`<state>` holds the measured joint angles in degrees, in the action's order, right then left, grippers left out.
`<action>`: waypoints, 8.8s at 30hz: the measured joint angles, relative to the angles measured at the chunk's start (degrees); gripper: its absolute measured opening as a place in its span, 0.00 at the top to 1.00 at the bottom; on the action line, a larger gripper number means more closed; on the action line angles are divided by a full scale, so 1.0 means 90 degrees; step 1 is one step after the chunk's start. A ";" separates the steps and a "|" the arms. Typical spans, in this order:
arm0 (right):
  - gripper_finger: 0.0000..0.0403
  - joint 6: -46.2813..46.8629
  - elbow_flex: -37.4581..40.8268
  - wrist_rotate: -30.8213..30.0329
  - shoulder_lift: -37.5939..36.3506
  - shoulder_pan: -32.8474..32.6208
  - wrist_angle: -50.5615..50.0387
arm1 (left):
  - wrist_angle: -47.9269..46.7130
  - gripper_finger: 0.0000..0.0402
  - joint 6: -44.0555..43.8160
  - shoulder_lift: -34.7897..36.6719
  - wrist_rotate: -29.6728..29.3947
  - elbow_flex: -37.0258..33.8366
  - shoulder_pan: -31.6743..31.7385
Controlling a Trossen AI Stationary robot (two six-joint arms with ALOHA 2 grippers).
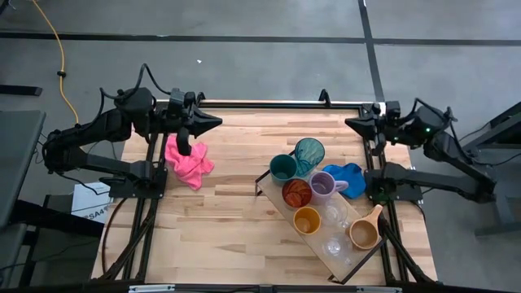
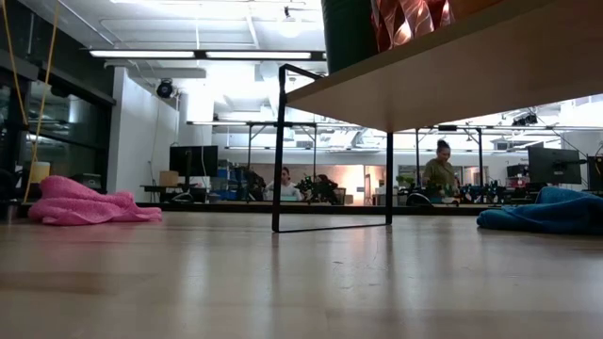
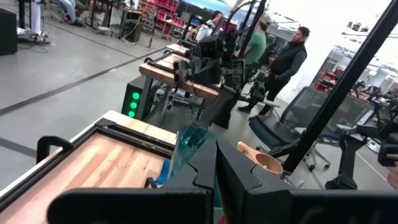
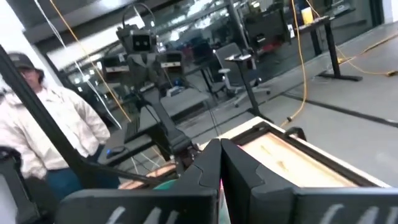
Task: Stack small to large cups/mugs on shelf
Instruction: Return to Home Position
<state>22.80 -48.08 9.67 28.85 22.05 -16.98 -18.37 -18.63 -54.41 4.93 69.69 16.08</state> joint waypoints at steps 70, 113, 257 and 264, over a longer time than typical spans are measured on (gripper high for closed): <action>1.00 0.0635 0.0623 -0.1057 -0.0750 -0.1300 -0.0140 | 0.4721 1.00 -0.1351 0.5372 -0.0457 -0.7686 -0.0682; 1.00 0.0202 0.2946 -0.0713 -0.1030 -0.2310 0.2810 | 0.2226 0.99 -0.1453 0.5353 0.0165 -0.7684 -0.0663; 1.00 -0.1702 0.5269 -0.1279 -0.3035 -0.2716 0.1963 | 0.2123 1.00 0.0709 0.5956 -0.0384 -0.7681 -0.1787; 1.00 -0.1703 0.5269 -0.1279 -0.3035 -0.2716 0.1963 | 0.2110 0.99 0.0707 0.5863 -0.0384 -0.7681 -0.1787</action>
<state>7.47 -0.67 -1.85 1.54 -2.39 0.69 0.63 -12.27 -1.65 1.47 0.56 -0.01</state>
